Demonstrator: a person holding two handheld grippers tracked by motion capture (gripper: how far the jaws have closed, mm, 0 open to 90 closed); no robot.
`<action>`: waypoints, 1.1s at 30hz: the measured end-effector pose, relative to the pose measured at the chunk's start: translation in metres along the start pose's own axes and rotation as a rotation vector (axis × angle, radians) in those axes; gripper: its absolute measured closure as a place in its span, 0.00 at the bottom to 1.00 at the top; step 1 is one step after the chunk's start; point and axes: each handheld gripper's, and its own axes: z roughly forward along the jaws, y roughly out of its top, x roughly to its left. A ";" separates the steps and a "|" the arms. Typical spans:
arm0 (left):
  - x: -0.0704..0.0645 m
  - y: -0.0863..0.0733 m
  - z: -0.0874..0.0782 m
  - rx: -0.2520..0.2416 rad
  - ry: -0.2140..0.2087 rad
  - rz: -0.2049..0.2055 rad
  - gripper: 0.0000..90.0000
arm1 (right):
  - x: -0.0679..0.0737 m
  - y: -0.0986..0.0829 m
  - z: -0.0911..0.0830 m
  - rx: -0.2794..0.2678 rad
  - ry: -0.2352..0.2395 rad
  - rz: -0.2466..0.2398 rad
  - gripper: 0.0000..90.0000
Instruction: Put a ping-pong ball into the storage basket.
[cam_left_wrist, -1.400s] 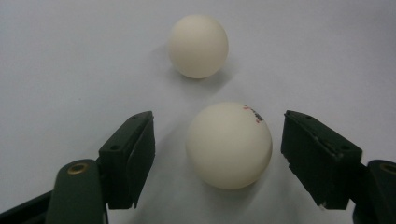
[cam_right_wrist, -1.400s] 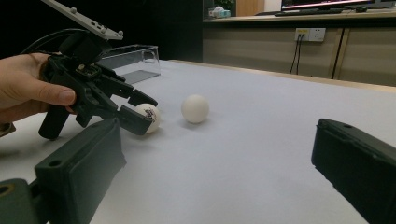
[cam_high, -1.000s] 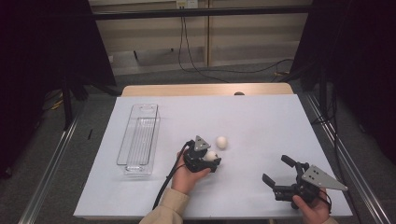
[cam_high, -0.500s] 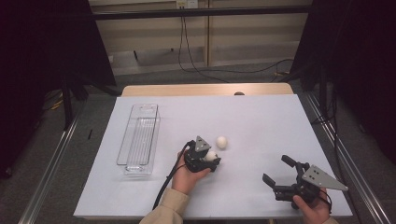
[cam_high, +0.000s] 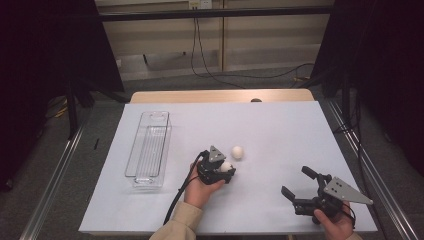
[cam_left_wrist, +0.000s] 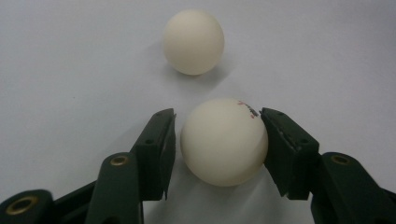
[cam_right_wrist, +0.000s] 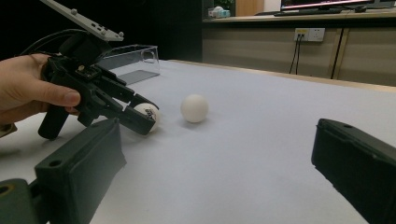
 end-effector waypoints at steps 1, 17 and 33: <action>0.000 0.000 0.000 0.000 0.001 -0.001 0.53 | 0.000 0.000 0.000 -0.001 -0.001 0.001 0.02; 0.001 0.000 -0.001 0.006 0.000 -0.007 0.56 | 0.000 0.000 -0.001 -0.003 -0.004 0.003 0.02; 0.005 0.001 -0.006 0.009 -0.007 -0.040 0.57 | 0.000 0.000 -0.001 -0.004 -0.005 0.005 0.02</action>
